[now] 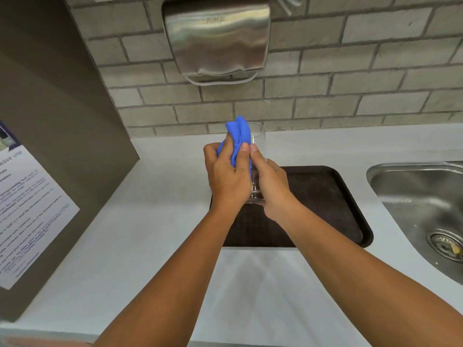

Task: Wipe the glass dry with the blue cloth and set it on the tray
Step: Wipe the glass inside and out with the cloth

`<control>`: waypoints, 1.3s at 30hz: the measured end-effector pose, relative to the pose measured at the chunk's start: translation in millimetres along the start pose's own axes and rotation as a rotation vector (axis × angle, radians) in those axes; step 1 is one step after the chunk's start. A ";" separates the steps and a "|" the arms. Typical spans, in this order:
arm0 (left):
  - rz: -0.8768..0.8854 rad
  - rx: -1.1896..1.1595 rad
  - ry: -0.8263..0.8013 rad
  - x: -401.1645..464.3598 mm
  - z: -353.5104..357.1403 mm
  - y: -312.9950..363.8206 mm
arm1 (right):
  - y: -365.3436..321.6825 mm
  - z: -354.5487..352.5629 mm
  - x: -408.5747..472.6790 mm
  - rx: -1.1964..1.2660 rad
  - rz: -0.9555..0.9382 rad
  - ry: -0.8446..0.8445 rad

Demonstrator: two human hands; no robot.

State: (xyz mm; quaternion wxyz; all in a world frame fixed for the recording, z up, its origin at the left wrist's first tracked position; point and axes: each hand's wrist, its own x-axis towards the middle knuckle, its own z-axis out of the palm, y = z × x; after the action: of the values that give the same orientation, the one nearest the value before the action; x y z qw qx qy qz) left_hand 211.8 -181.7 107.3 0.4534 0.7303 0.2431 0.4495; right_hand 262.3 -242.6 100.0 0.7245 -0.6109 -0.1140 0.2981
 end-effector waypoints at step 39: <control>-0.167 -0.099 -0.002 -4.6 -8.6 9.4 | -2.9 -11.7 -16.7 0.095 -0.019 -0.050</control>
State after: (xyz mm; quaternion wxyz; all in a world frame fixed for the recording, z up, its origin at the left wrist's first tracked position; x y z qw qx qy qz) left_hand 201.5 -185.8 115.2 0.5249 0.6848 0.2801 0.4207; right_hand 256.1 -261.9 103.4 0.7524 -0.5671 -0.1235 0.3115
